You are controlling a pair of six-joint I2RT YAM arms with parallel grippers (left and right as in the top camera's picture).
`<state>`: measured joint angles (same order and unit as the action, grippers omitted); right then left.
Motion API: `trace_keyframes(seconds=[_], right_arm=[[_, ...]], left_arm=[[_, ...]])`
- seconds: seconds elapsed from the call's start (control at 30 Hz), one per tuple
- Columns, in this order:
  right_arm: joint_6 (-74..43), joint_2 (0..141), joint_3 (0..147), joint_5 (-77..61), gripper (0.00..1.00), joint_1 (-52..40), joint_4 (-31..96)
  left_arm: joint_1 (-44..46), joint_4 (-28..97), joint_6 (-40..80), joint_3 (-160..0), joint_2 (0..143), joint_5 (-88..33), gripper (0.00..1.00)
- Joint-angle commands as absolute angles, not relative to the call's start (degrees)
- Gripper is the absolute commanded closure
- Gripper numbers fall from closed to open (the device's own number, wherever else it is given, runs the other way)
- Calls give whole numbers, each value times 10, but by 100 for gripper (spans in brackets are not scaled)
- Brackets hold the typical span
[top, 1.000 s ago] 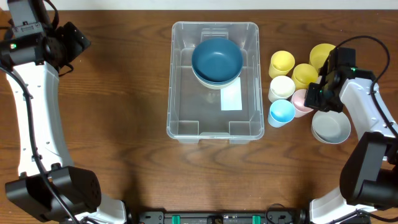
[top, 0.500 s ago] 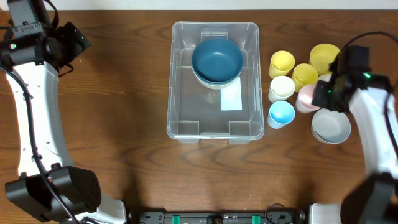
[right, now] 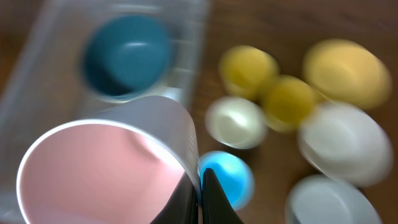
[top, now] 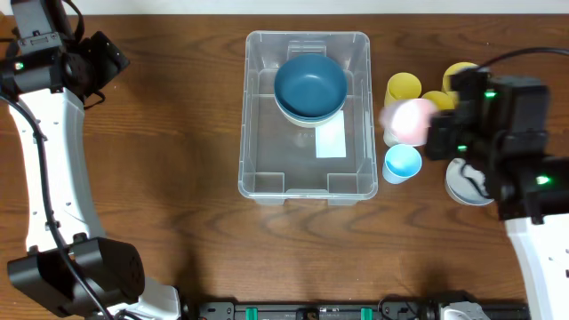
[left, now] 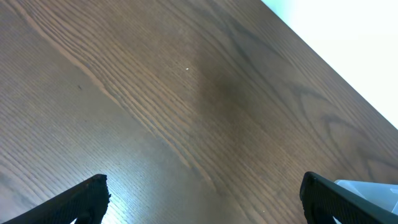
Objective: Pack container
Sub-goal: 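Carry the pink cup into the bin's front-left area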
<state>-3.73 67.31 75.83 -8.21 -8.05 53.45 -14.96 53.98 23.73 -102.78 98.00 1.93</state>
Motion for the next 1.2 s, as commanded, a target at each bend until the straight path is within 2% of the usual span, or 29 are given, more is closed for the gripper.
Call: trace_keyframes(seconds=[0.0, 0.13, 0.43, 0.8, 1.17], right_arm=[[-5, 677, 780, -113, 99, -155, 516], [-7, 702, 781, -76, 99, -242, 459], [-34, 839, 818, -44, 99, -354, 433], [-44, 1002, 959, -17, 99, -407, 536], [-60, 1068, 966, -15, 99, -433, 560]], left_arm=[[-152, 542, 232, -1034, 981, 26, 2], [-152, 542, 232, -1034, 981, 26, 2], [-152, 542, 232, -1034, 981, 26, 2], [-152, 542, 232, -1034, 981, 26, 2], [-152, 542, 232, -1034, 981, 26, 2]])
